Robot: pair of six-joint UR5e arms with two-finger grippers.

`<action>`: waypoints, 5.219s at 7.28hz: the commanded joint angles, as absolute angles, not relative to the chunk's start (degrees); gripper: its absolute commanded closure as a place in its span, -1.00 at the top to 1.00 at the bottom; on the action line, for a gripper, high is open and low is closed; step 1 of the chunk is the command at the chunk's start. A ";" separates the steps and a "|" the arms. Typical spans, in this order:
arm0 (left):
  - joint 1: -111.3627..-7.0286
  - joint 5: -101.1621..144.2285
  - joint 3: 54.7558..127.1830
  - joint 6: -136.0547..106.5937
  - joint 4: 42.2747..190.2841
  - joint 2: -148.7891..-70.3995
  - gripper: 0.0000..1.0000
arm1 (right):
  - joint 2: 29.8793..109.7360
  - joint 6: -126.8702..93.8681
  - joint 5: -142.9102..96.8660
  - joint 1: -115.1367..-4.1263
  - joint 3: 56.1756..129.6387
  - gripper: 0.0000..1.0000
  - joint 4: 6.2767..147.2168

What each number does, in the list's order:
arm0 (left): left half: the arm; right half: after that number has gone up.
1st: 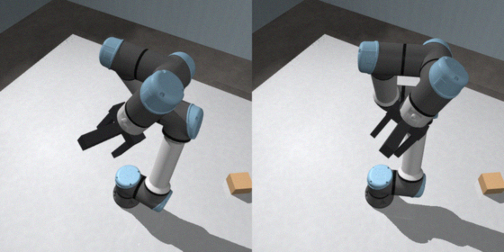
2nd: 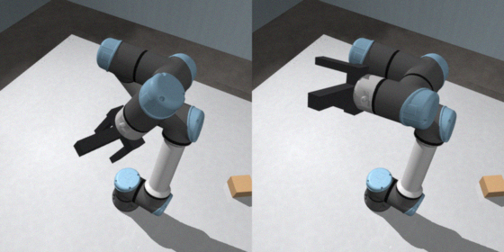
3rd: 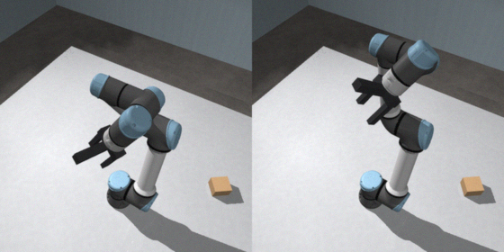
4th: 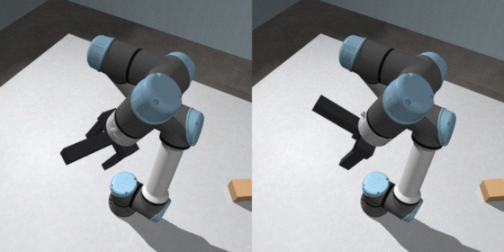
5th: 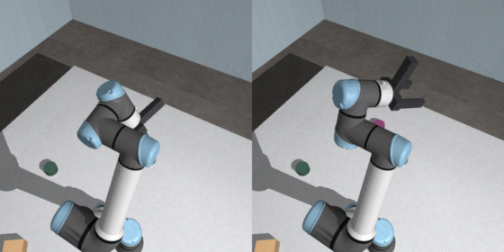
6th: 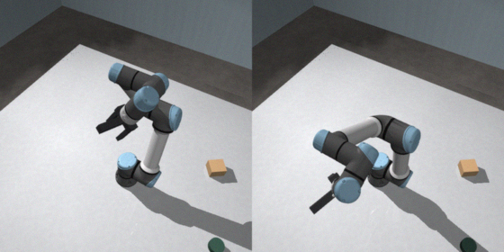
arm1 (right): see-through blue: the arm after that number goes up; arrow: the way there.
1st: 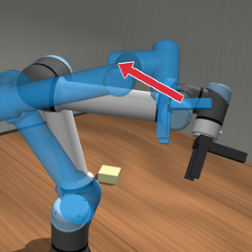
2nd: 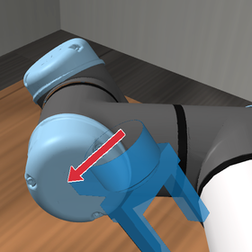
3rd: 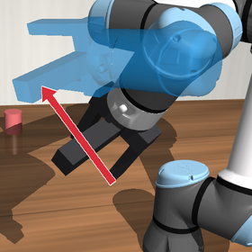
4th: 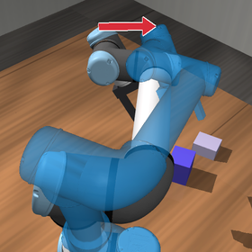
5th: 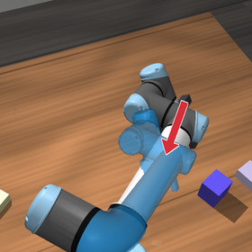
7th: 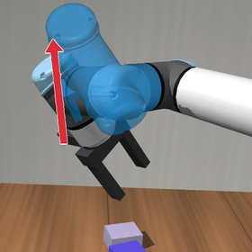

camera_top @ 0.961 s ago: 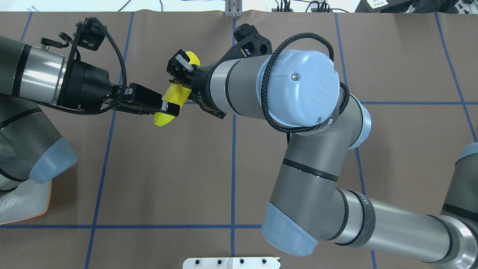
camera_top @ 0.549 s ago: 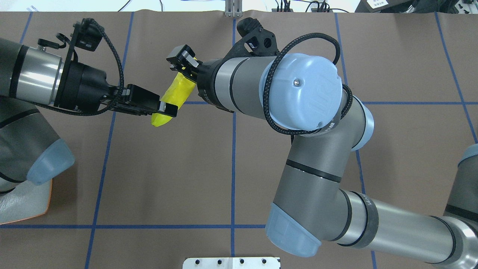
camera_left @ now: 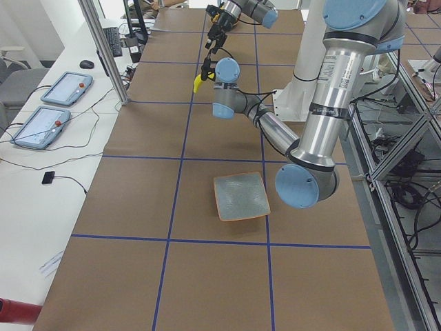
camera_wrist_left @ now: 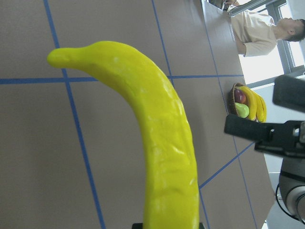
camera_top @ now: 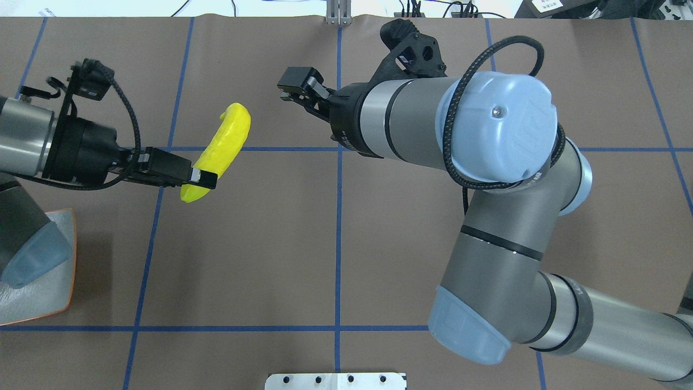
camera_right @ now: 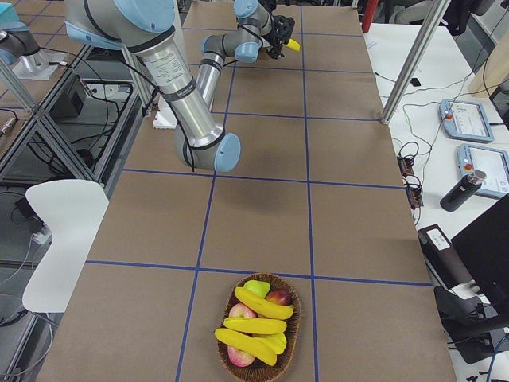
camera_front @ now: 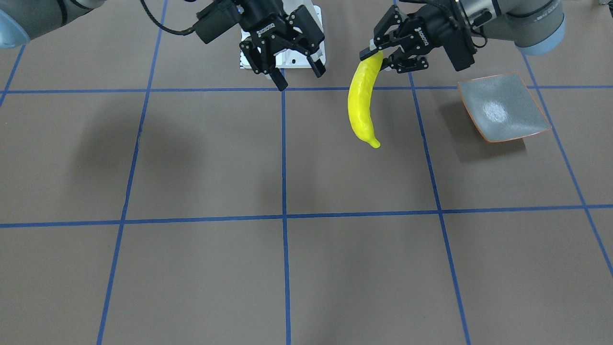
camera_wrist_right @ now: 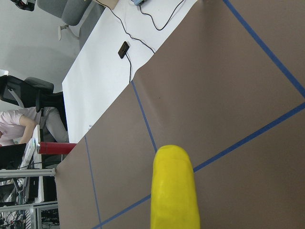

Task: Transfer all bananas from basket to plate

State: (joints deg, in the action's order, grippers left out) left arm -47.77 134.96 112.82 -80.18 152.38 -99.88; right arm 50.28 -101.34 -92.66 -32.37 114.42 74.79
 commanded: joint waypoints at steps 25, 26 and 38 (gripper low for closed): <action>-67.50 148.01 102.22 -28.30 159.26 -71.37 1.00 | 89.49 19.77 -135.18 -102.18 72.02 0.94 74.79; -67.50 147.92 102.30 -28.13 159.34 -71.45 1.00 | 86.60 19.60 -135.18 -104.13 65.28 0.85 74.71; -67.76 146.95 102.57 -27.42 159.43 -75.15 1.00 | 90.35 -13.77 -132.80 -104.77 55.72 0.33 61.35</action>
